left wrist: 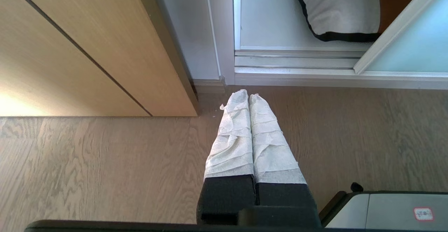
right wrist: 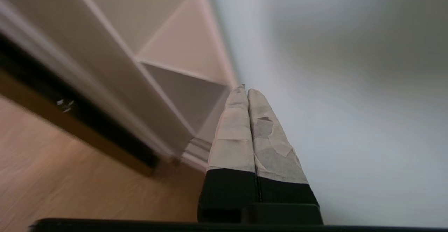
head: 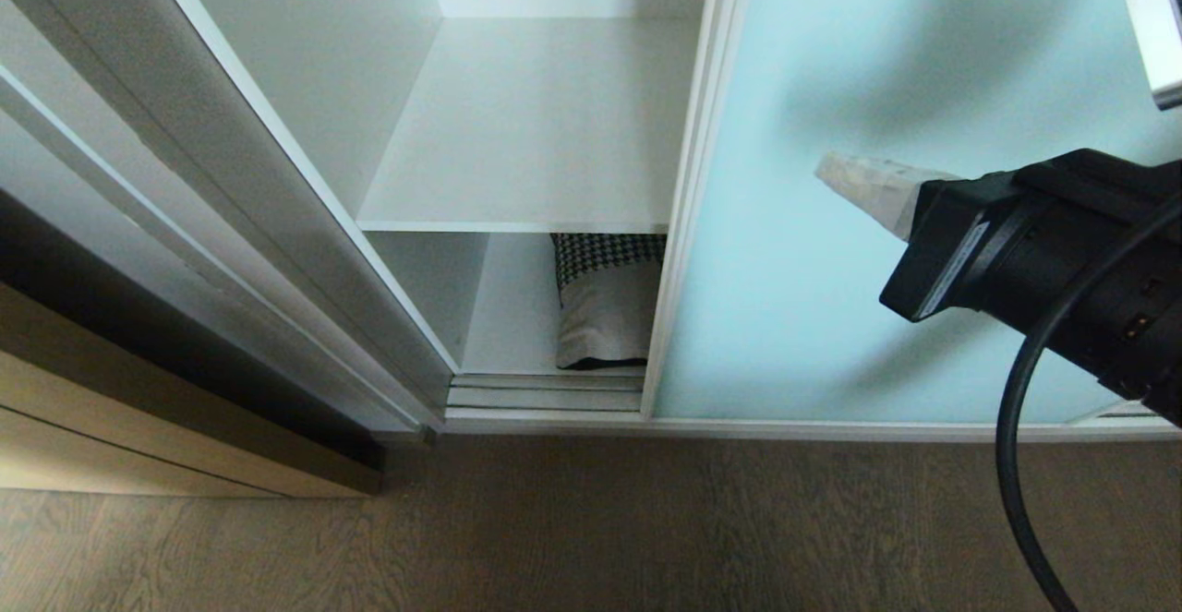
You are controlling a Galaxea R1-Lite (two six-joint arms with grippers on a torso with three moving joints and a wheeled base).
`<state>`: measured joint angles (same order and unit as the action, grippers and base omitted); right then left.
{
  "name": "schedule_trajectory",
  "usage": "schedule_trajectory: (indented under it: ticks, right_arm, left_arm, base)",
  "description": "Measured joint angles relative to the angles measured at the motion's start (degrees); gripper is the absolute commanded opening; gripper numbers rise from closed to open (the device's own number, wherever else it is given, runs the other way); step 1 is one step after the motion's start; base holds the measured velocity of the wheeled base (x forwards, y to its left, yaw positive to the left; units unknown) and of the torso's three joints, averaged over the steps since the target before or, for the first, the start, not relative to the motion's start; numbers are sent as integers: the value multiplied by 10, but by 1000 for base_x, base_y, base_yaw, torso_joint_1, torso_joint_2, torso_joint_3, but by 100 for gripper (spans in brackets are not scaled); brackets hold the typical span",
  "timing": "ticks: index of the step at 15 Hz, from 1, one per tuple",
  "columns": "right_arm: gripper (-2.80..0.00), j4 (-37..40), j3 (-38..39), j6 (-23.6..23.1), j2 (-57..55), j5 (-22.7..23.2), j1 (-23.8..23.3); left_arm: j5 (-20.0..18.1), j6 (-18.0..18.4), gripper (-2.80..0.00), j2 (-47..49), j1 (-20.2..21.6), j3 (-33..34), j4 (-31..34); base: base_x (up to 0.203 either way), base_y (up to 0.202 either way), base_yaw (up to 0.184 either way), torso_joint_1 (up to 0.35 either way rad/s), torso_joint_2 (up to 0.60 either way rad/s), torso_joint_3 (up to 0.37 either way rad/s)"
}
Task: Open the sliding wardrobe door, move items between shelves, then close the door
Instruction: Close the door
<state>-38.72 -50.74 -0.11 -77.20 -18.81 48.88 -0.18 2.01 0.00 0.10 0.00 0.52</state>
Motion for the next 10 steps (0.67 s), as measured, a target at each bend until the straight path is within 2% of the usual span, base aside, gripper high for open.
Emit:
schedule_trajectory:
  ticks: [10]
  right_arm:
    - [-280, -2, -13, 11, -46, 8, 72]
  left_arm:
    - [0, 0, -280, 0, 0, 0, 0]
  base:
    - [0, 0, 0, 0, 0, 0]
